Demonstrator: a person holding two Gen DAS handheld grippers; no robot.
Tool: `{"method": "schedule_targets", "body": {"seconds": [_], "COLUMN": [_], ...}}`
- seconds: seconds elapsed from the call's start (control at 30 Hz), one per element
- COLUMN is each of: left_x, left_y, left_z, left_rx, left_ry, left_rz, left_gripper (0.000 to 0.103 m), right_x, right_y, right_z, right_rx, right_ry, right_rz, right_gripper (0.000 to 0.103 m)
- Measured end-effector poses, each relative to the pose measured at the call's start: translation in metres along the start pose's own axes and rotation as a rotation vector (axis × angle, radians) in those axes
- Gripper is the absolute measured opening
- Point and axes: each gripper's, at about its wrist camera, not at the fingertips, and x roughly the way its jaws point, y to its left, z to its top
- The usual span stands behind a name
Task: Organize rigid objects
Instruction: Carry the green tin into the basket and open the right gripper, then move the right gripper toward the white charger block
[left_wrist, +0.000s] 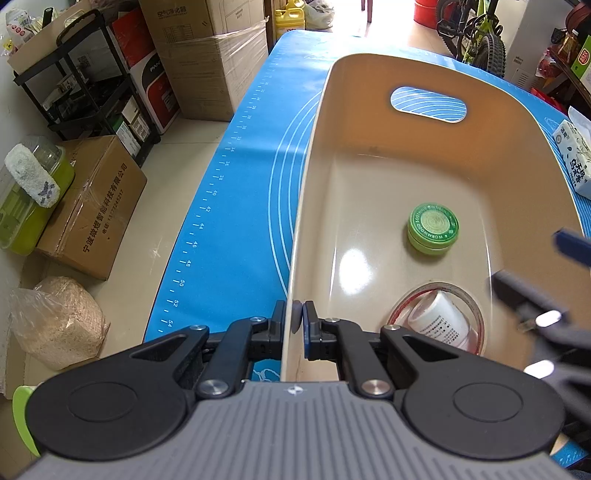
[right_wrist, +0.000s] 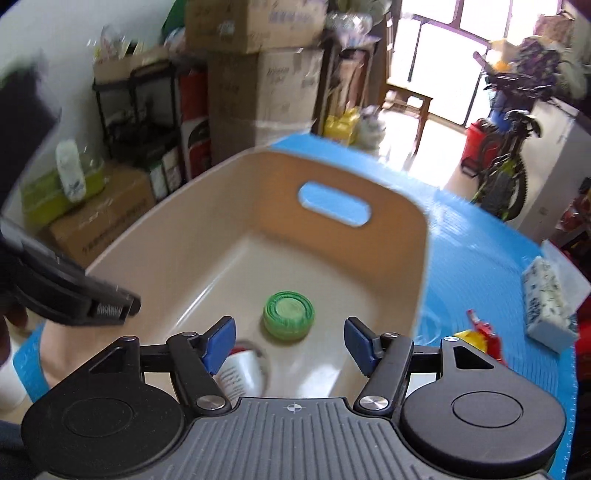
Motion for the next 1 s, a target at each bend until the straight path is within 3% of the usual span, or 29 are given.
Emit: {"method": "schedule_targets", "body": {"seconds": [0.2, 0.47, 0.7, 1.0], "left_x": [0.0, 0.0, 0.0, 0.0], "left_y": [0.0, 0.0, 0.0, 0.0], "left_z": [0.0, 0.0, 0.0, 0.0], "left_rx": [0.0, 0.0, 0.0, 0.0], "left_ry": [0.0, 0.0, 0.0, 0.0], "left_rz": [0.0, 0.0, 0.0, 0.0], "left_gripper": [0.01, 0.01, 0.01, 0.01], "right_x": [-0.022, -0.008, 0.025, 0.054], "right_y": [-0.046, -0.106, -0.116, -0.098], "right_z": [-0.001, -0.026, -0.053, -0.061], "right_rx": [0.067, 0.155, 0.159, 0.132], "right_ry": [-0.058, -0.028, 0.063, 0.096], "right_rz": [-0.111, -0.273, -0.241, -0.163], "right_gripper": [0.072, 0.072, 0.071, 0.065]}}
